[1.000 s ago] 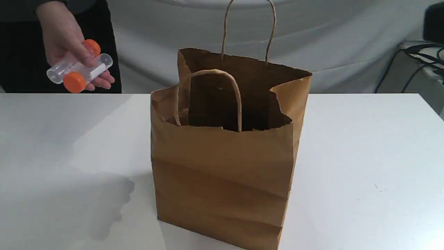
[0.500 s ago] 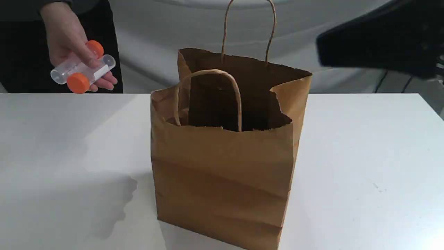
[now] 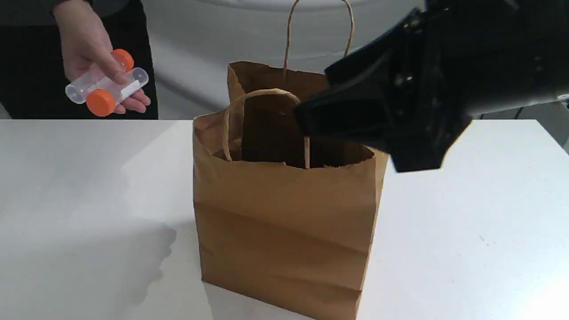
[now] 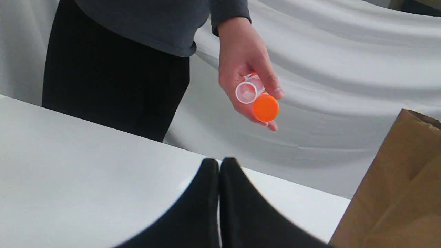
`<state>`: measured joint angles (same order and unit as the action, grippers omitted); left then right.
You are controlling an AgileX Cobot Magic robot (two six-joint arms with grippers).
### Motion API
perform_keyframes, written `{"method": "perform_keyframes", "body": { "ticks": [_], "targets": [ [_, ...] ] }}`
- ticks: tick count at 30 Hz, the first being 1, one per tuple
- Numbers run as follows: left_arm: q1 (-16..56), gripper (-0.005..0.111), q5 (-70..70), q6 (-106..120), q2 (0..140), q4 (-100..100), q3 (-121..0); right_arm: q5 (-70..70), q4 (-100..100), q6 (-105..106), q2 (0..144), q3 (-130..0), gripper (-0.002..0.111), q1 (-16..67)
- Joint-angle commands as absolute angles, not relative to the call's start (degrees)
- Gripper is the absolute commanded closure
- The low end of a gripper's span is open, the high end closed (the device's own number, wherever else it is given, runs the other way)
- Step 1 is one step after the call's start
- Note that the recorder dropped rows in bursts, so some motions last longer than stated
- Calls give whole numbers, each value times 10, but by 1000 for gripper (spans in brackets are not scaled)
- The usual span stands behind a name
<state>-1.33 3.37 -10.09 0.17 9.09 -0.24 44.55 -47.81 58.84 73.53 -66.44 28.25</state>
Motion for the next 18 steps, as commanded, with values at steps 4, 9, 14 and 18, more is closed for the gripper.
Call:
{"method": "perform_keyframes", "body": {
  "ticks": [4, 9, 14, 18],
  "targets": [
    [-14, 107, 33, -104, 0, 96, 0, 396, -466, 587, 764, -668, 51, 303],
    [-14, 107, 33, -104, 0, 96, 0, 388, -462, 583, 766, -668, 56, 303],
    [-14, 107, 33, -104, 0, 96, 0, 392, -462, 582, 766, -668, 101, 303],
    [-14, 107, 33, -104, 0, 96, 0, 392, -462, 580, 766, -668, 108, 303]
  ]
}}
